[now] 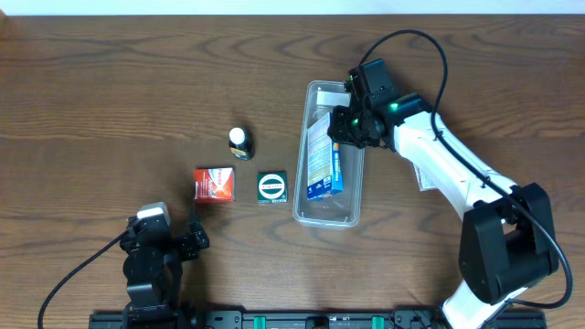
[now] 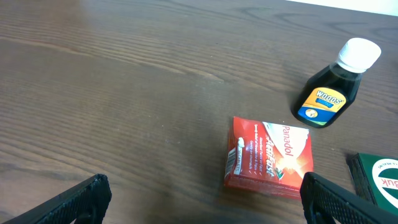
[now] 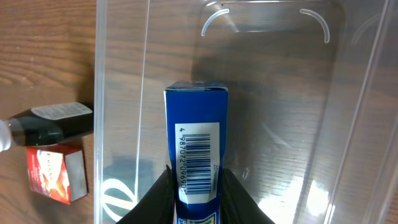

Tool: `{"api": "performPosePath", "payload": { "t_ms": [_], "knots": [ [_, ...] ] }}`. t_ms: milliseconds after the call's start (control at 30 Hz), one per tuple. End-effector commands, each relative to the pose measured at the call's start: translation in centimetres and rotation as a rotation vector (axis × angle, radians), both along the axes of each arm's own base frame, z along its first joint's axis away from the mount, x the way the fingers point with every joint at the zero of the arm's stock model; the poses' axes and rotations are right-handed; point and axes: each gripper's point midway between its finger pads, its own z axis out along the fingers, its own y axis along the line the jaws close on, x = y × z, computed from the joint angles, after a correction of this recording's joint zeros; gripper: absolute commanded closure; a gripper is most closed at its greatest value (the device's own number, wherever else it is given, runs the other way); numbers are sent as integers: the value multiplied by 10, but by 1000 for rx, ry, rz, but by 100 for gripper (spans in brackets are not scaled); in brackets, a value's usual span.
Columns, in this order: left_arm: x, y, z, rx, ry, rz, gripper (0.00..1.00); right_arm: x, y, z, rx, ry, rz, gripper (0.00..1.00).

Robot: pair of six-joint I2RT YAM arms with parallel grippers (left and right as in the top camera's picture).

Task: Pack container
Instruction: 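Carry the blue box over the clear container and lower it inside, then release the blue box and tip it flat into the container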

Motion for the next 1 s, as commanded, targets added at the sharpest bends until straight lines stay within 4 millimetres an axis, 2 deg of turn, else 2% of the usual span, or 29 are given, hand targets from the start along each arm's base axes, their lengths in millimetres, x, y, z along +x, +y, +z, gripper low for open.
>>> {"api": "performPosePath", "payload": {
  "t_ms": [0,133,300,567,967],
  "knots": [
    [0,-1,-7,13,14,-10,2,-4,14,3,6,-14,41,79],
    [0,-1,-7,13,14,-10,2,-4,13,1,-14,-17,17,82],
    [0,-1,-7,13,14,-10,2,8,4,2,-54,-51,-64,87],
    [0,-1,-7,13,14,-10,2,24,9,11,-10,-108,-111,84],
    [0,-1,-7,13,14,-10,2,36,9,18,-5,-164,-134,82]
  ]
}}
